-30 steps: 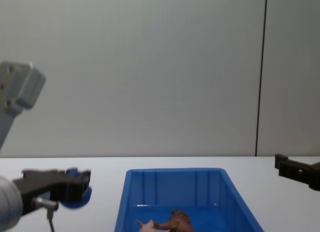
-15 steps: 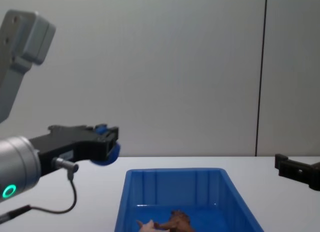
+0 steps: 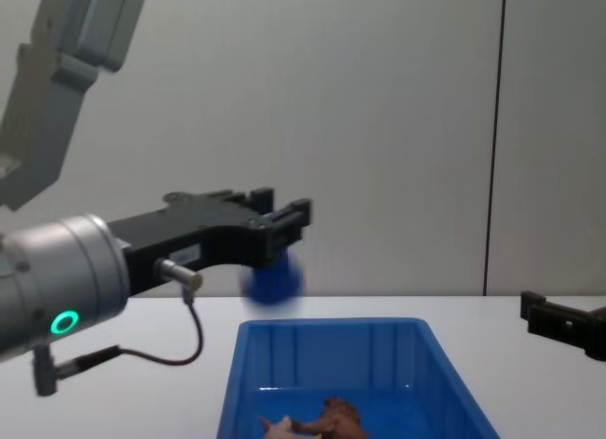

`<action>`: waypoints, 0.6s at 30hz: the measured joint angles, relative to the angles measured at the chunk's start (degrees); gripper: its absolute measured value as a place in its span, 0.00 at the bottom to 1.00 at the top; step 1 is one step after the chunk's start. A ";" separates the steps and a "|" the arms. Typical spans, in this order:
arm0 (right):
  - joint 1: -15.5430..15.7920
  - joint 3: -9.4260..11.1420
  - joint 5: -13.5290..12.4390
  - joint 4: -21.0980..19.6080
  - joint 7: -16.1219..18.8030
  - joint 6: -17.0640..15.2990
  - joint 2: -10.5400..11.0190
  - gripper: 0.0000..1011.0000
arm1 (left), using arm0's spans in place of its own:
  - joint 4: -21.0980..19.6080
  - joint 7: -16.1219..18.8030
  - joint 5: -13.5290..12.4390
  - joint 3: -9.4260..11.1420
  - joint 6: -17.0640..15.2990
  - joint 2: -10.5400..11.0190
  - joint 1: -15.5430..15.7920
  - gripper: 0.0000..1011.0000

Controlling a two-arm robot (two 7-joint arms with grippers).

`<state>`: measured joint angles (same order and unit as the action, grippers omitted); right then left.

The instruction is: Pick up the two dolls from the table and place them into the box.

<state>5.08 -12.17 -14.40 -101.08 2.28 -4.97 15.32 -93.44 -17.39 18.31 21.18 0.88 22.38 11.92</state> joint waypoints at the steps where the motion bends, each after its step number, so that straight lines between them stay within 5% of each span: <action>1: 0.00 0.00 0.00 0.00 0.00 0.00 0.00 0.99 | 0.17 -0.61 0.00 0.07 0.18 -0.16 0.18 0.37; 18: 0.00 0.00 0.00 0.00 0.00 0.00 0.00 0.99 | 2.24 -9.20 0.08 1.11 2.70 -2.29 2.84 0.91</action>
<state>5.08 -12.17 -14.40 -101.08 2.28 -4.96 15.31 -91.20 -26.58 18.39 22.30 3.58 20.09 14.77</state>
